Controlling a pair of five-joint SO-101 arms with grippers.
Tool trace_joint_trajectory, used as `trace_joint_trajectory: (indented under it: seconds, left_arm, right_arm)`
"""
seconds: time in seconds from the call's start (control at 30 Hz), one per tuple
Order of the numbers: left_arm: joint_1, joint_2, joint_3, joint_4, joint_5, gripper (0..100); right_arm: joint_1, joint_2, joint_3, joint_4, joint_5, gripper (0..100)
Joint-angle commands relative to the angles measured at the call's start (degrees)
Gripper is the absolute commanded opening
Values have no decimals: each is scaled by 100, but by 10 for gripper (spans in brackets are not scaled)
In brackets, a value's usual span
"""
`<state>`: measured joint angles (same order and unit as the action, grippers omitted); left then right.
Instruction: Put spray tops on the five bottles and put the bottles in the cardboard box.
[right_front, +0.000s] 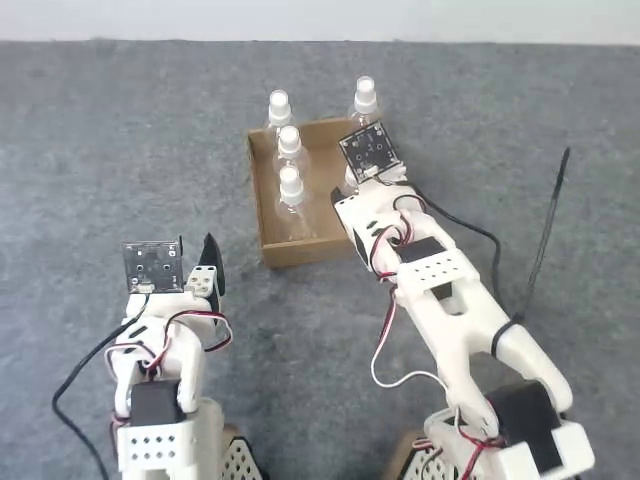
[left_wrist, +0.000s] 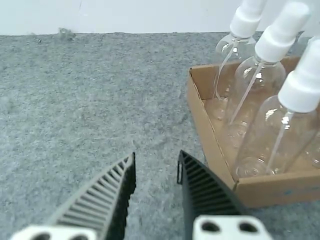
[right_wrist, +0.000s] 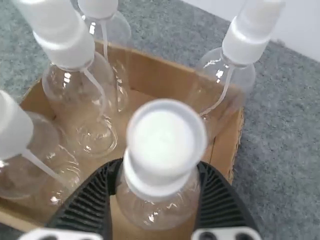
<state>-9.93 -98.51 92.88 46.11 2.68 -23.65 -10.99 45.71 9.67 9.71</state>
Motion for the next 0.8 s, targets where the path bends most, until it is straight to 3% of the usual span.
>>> trace_joint_trajectory:
  seconds: [0.0,0.4,0.57,0.77]
  left_arm:
    - [-18,-105,-48,-185,-53,131]
    - [-26,-105,-48,-185,-53,131]
    - [-35,-105,-48,-185,-53,131]
    - [-44,-105,-48,-185,-53,131]
  right_arm:
    - [40,-110,-413,-180,-44,37]
    - [48,497,-598,-207,-53,38]
    - [92,637,-756,-163,-554,39]
    - [154,646,-756,-145,-642,39]
